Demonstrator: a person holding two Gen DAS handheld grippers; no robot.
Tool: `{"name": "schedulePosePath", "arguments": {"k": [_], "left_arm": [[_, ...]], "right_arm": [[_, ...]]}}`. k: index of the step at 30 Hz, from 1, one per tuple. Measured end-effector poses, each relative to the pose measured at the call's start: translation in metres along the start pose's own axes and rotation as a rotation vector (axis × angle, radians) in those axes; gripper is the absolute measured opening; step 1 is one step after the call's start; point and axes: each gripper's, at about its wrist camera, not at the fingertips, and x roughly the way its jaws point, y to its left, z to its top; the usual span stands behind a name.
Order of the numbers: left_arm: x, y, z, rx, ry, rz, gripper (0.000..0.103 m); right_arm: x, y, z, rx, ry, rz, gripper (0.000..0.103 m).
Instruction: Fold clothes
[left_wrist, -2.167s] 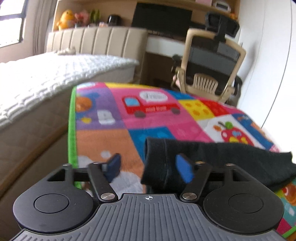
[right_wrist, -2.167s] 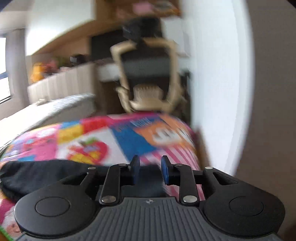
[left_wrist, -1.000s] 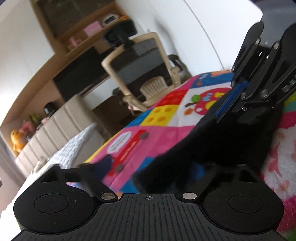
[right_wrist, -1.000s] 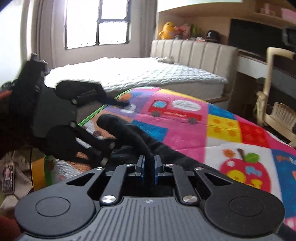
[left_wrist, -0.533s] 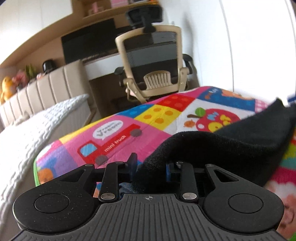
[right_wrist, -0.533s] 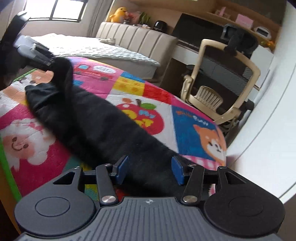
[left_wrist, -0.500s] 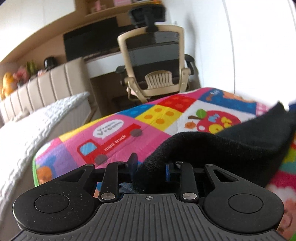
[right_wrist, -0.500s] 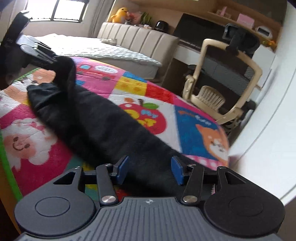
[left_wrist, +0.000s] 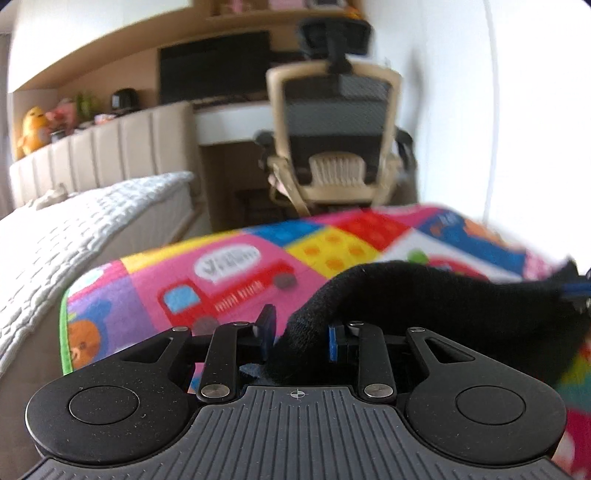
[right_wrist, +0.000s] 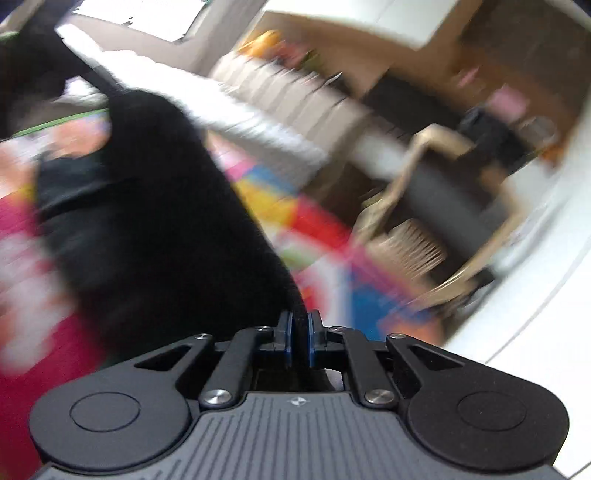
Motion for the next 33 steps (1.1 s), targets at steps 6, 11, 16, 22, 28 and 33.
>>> {"name": "schedulePosePath", "arguments": {"k": [6,11,16,22,28,33], "left_arm": [[0.031,0.009,0.013,-0.139,-0.001,0.137,0.061],[0.021,0.019,0.005,-0.169,0.021,0.146,0.084],[0.017,0.012,-0.006,-0.218,0.08,-0.015,0.09],[0.017,-0.02,-0.025,-0.17,0.161,-0.137,0.093],[0.03,-0.025,-0.028,-0.179,0.177,-0.141,0.093],[0.057,-0.021,-0.022,-0.276,0.249,-0.181,0.094]], "right_arm": [[0.017,-0.037,0.015,0.091,-0.063,-0.196,0.039],[0.016,-0.09,-0.018,0.338,0.036,-0.2,0.046],[0.042,-0.121,-0.068,0.692,0.207,-0.067,0.049],[0.027,-0.101,-0.083,0.851,0.175,0.019,0.049],[0.044,-0.065,-0.05,0.665,0.156,0.168,0.052],[0.093,-0.05,-0.026,0.69,0.158,0.296,0.058]]}}
